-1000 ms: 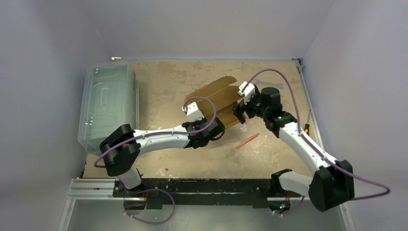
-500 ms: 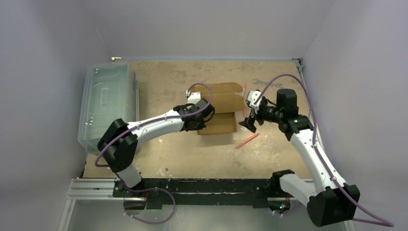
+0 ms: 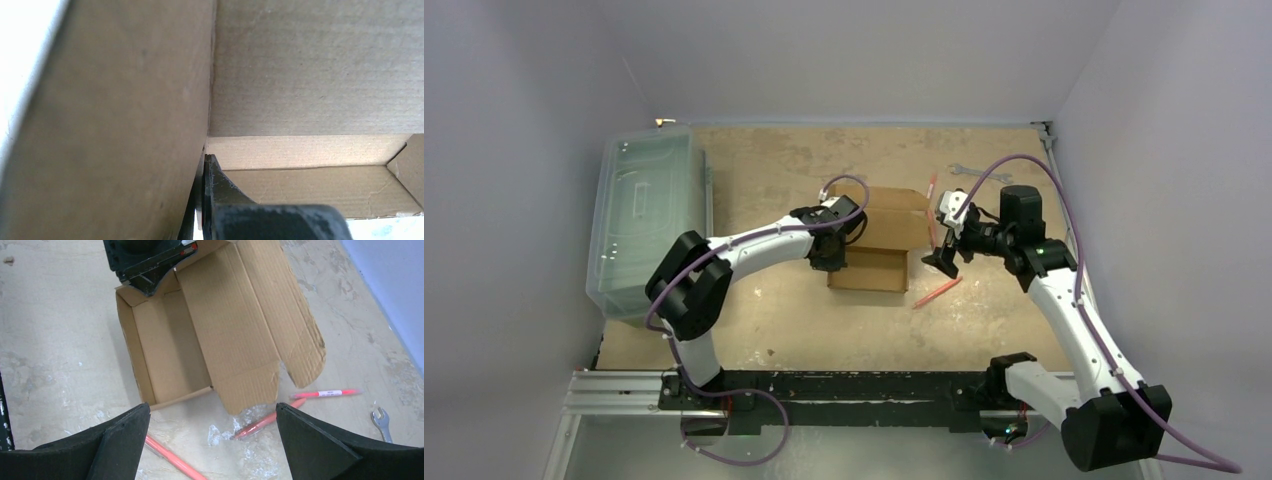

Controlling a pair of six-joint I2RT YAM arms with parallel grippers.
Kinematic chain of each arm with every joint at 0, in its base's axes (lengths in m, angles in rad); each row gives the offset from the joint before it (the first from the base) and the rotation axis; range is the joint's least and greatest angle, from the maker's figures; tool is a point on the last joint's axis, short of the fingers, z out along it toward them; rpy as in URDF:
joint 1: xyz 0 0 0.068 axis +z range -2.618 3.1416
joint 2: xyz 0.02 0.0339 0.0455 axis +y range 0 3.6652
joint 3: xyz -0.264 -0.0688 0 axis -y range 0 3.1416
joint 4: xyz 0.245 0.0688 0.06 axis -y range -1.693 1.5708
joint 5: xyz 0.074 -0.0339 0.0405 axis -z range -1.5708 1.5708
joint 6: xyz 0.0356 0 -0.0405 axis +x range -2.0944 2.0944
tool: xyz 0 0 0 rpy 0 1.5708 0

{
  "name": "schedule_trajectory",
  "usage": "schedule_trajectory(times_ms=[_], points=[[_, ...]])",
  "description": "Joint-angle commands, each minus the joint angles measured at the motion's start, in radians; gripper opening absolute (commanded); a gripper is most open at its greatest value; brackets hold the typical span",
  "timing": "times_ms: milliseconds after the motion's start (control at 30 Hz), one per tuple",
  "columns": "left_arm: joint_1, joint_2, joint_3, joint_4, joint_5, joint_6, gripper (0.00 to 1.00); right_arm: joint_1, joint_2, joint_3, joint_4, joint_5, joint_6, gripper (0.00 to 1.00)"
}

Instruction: Fold the paper box

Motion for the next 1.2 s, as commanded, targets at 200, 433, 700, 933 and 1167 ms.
schedule_trajectory(times_ms=[200,433,700,933,1167], points=[[0.077,0.027,0.025,0.024,0.000,0.042,0.11,-0.006,0.015,0.025,0.002,-0.023,-0.012,0.99],[0.103,0.015,0.024,0.036,0.007,0.042,0.23,-0.006,0.026,0.025,0.001,-0.021,-0.009,0.99],[0.110,-0.019,0.021,0.043,0.023,0.046,0.29,-0.006,0.032,0.024,0.001,-0.023,-0.008,0.99],[0.111,0.017,0.014,0.040,0.005,0.051,0.00,-0.006,0.033,0.024,0.000,-0.025,-0.007,0.99],[0.036,-0.048,-0.056,0.066,-0.244,-0.001,0.00,-0.006,0.040,0.021,-0.001,-0.026,-0.009,0.99]])
